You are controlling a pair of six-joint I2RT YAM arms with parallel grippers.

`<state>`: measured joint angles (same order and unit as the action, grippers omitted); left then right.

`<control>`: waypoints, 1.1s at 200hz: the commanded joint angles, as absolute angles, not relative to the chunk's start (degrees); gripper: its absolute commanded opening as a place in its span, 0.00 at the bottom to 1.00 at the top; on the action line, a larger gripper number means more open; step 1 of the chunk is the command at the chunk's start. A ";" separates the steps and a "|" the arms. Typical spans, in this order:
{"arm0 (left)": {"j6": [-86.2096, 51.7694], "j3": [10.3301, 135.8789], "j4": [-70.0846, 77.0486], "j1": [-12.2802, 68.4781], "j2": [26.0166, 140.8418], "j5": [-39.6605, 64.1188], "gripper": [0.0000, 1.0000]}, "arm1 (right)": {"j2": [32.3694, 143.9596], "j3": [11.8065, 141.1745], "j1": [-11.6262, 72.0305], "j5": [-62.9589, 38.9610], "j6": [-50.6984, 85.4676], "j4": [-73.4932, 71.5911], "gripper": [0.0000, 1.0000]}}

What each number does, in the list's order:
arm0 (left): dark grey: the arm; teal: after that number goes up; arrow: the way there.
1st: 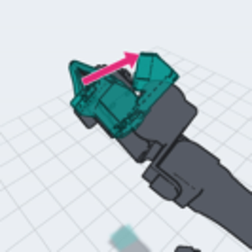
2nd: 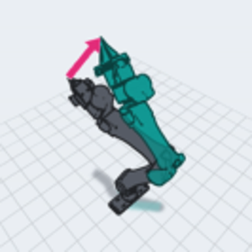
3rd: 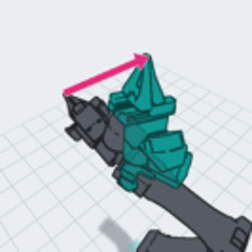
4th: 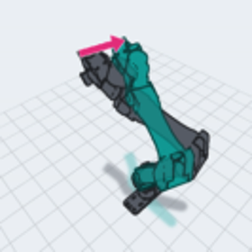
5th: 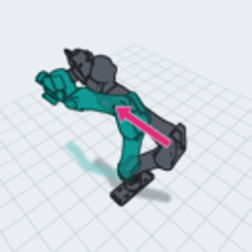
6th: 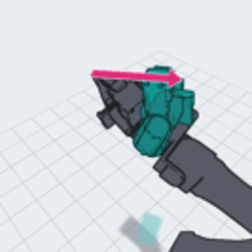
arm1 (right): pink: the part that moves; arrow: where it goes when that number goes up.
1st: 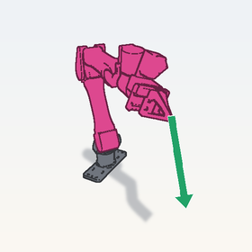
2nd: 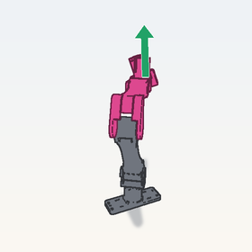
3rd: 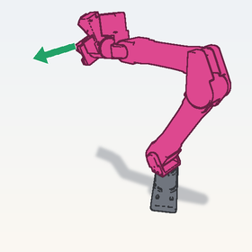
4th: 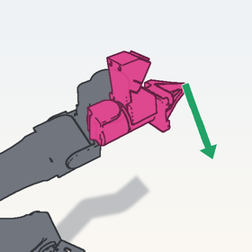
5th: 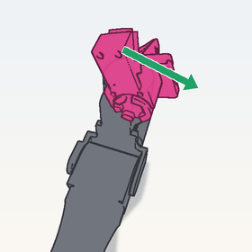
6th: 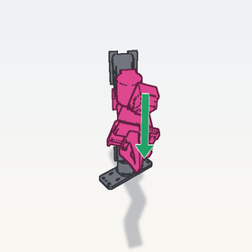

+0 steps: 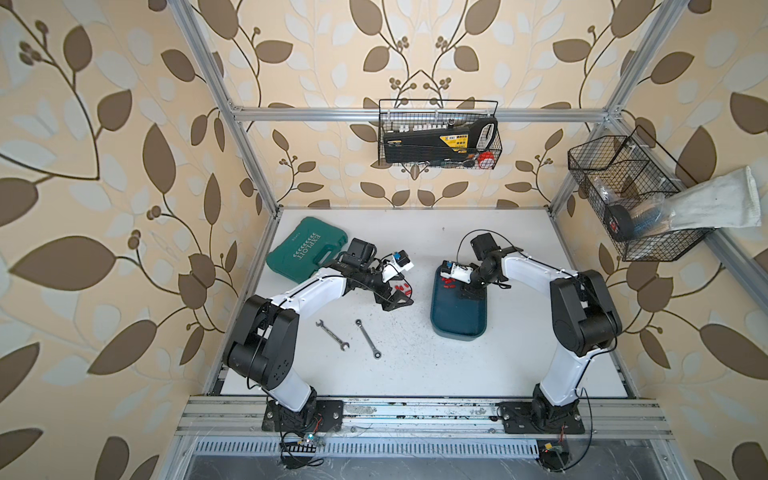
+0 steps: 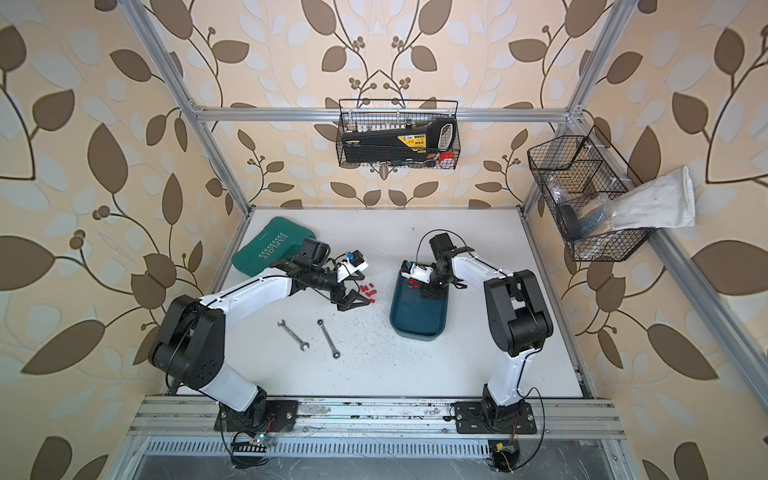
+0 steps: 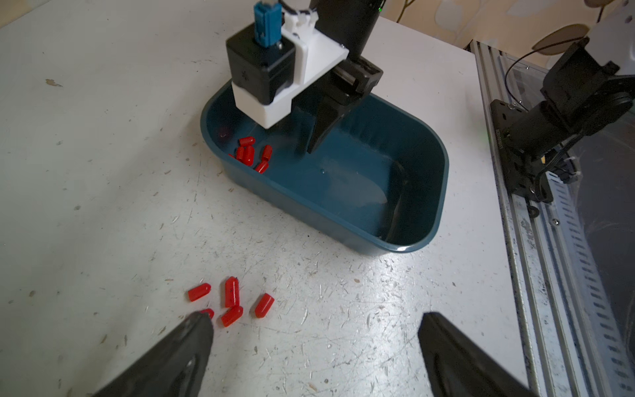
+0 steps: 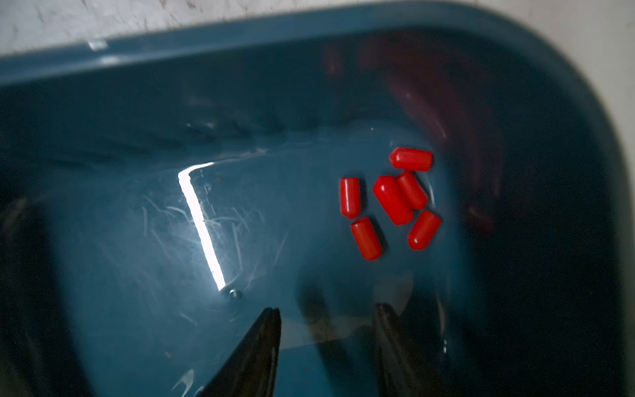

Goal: Take the screw protection sleeves out of the storage box
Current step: Pick up the screw protection sleeve from the storage box.

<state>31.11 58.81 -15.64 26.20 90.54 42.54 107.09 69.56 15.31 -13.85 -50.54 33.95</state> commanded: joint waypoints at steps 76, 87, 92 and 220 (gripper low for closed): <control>34.78 60.39 -19.06 25.82 86.65 42.27 0.99 | 114.37 75.72 16.68 -11.67 -52.51 34.09 0.43; 34.96 60.27 -19.07 25.76 86.65 42.32 0.99 | 114.83 76.08 16.85 -11.56 -52.65 33.99 0.43; 35.06 60.25 -19.16 25.82 86.58 42.41 0.99 | 115.02 76.19 16.90 -11.44 -52.65 33.93 0.42; 36.69 60.47 -20.44 25.64 85.89 40.72 0.99 | 113.39 75.25 17.58 -10.81 -55.11 35.54 0.03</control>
<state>35.51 58.81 -19.62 26.20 88.71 40.88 113.62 76.07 17.41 -12.62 -54.37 33.34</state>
